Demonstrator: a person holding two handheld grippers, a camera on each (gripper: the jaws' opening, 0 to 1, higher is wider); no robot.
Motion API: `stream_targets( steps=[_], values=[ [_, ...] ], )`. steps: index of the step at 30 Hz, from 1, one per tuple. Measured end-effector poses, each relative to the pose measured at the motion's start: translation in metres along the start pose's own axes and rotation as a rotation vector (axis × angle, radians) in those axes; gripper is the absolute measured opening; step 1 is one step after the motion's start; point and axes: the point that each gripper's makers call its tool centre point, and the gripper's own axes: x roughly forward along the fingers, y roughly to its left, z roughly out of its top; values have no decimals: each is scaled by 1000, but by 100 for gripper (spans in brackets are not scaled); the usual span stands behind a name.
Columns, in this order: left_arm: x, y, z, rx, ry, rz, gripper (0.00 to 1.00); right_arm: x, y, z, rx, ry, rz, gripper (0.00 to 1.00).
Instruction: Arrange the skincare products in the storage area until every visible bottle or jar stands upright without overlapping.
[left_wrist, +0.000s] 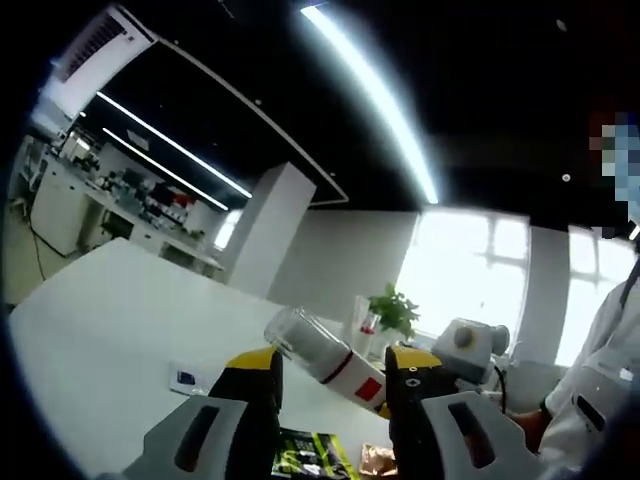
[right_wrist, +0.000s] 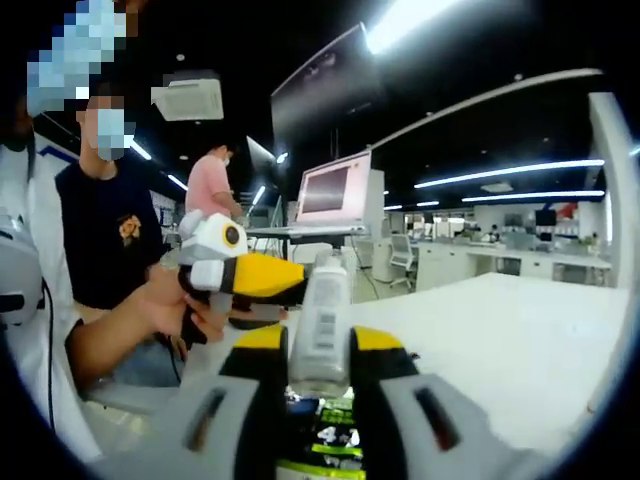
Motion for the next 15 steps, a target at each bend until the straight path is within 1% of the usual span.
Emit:
stream_targets(
  steps=[9, 12, 15],
  values=[
    [0, 0, 2, -7, -8, -2, 35, -2, 2, 1, -9, -1, 10, 22],
    [0, -1, 4, -5, -18, -3, 31, -3, 3, 1, -13, 2, 15, 23],
    [0, -3, 6, -17, -30, -11, 30, -3, 4, 0, -16, 6, 19, 23]
  ],
)
